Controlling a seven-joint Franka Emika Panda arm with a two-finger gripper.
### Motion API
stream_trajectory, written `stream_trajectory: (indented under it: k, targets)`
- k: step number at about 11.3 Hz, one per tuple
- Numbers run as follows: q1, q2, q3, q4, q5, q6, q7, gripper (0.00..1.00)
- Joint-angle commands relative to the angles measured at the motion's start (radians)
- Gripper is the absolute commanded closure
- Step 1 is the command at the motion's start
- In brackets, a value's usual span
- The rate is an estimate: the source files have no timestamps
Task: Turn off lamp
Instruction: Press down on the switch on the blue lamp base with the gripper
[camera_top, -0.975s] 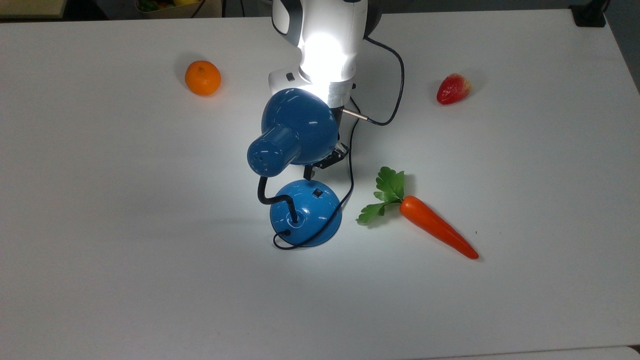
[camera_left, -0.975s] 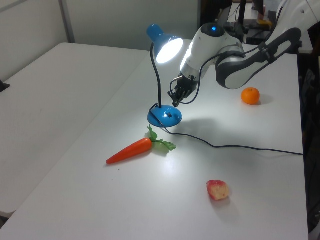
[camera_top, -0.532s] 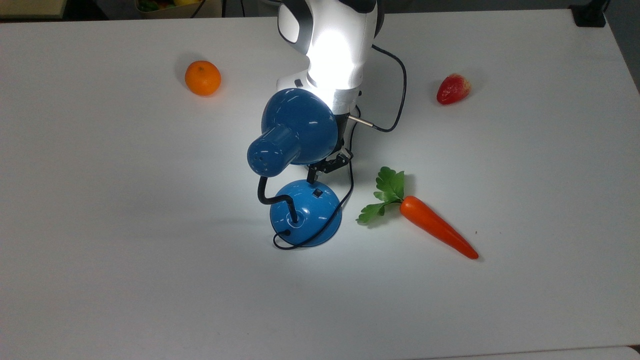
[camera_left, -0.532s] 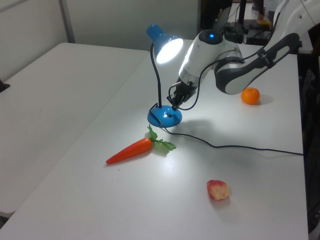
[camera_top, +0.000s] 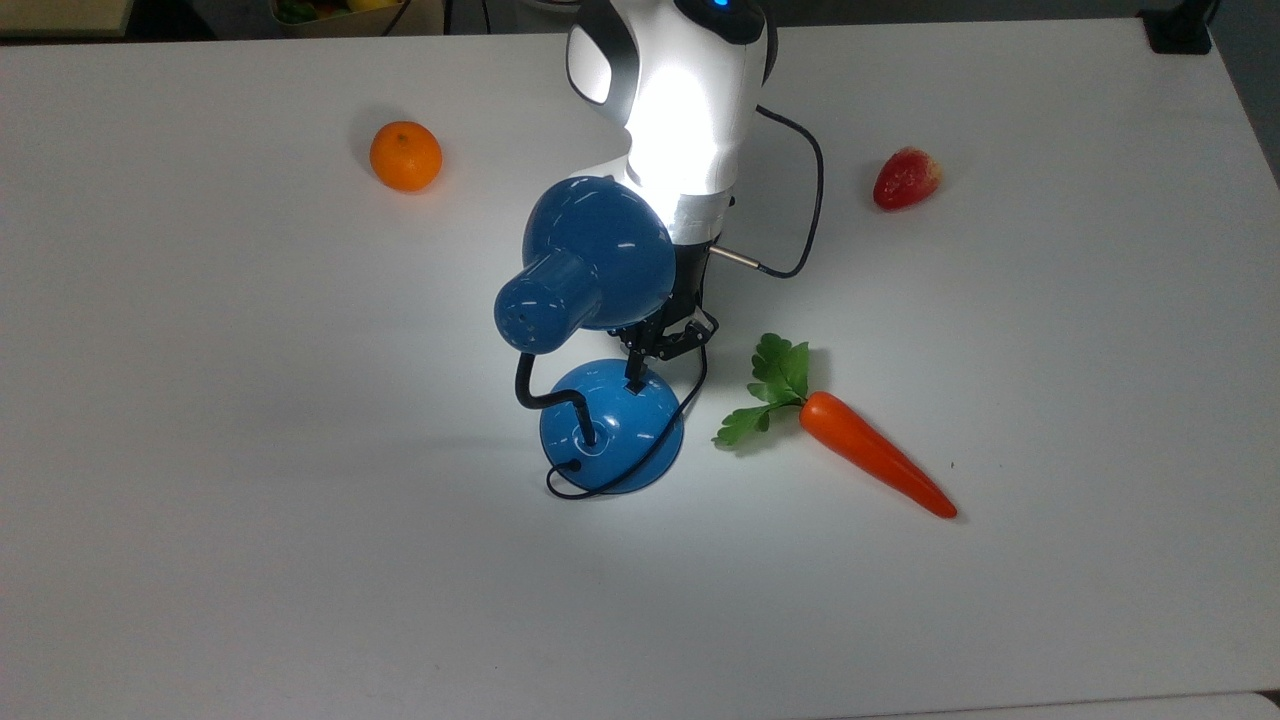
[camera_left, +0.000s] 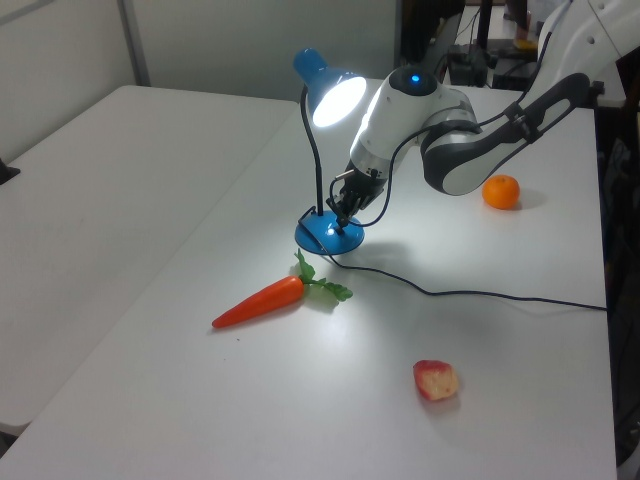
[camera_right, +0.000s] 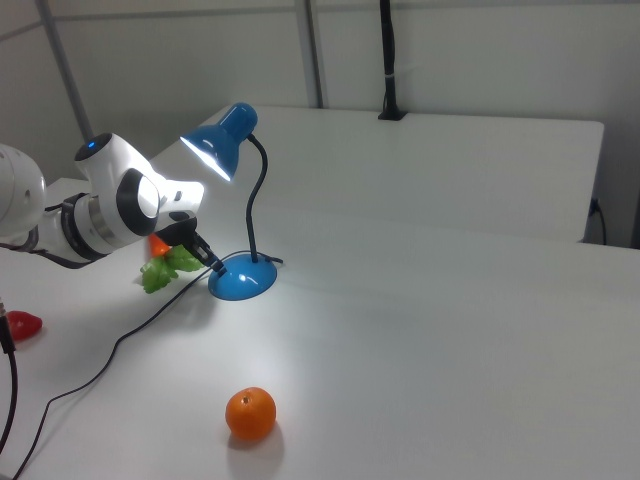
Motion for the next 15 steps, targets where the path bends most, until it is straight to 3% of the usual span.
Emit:
stream_trajectory:
  k: [1,15]
  targets:
    - [0.02,0.028,-0.006,0.023,-0.025,0.004,0.027,0.99]
    - [0.032,0.053,-0.005,0.02,-0.068,-0.015,0.05,0.98]
